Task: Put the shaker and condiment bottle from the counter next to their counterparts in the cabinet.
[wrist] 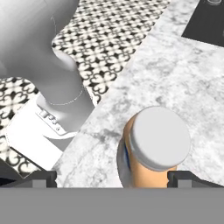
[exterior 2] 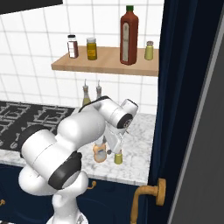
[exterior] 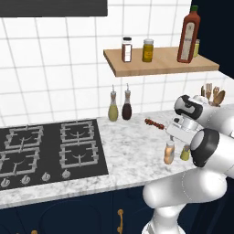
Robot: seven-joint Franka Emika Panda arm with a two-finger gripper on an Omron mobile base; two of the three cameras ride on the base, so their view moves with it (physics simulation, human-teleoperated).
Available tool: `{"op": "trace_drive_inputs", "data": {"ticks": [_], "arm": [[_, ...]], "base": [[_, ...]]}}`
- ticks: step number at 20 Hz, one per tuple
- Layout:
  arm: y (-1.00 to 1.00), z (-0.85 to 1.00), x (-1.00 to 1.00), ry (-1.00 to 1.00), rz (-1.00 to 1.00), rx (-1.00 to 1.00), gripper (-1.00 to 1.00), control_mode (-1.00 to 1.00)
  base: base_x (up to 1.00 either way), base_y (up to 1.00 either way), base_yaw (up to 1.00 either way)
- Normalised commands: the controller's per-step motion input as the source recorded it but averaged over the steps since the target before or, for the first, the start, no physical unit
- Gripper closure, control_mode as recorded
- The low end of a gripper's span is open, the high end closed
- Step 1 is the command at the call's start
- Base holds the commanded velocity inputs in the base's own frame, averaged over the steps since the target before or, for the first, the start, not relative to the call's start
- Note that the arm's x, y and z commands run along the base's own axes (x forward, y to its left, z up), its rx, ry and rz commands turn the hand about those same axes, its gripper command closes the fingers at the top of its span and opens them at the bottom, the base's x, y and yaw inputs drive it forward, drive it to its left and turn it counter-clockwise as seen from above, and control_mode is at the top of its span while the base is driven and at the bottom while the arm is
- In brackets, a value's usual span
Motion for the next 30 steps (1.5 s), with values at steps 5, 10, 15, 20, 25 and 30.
{"op": "trace_drive_inputs", "data": {"ticks": [5,10,15,20,25,30], "arm": [[0.11,-0.15,0.00,0.00,0.00,0.00,-1.00,-1.00],[0.20,-0.14,0.00,0.00,0.00,0.00,-1.00,-1.00],[0.19,-0.12,0.00,0.00,0.00,0.00,-1.00,-1.00],[0.12,-0.14,0.00,0.00,0.00,0.00,-1.00,-1.00],[0.06,-0.12,0.00,0.00,0.00,0.00,-1.00,-1.00],[0.01,-0.09,0.00,0.00,0.00,0.00,-1.00,-1.00]], "base": [[0.00,0.00,0.00],[0.00,0.00,0.00],[0.00,0.00,0.00],[0.00,0.00,0.00],[0.00,0.00,0.00],[0.00,0.00,0.00]]}}
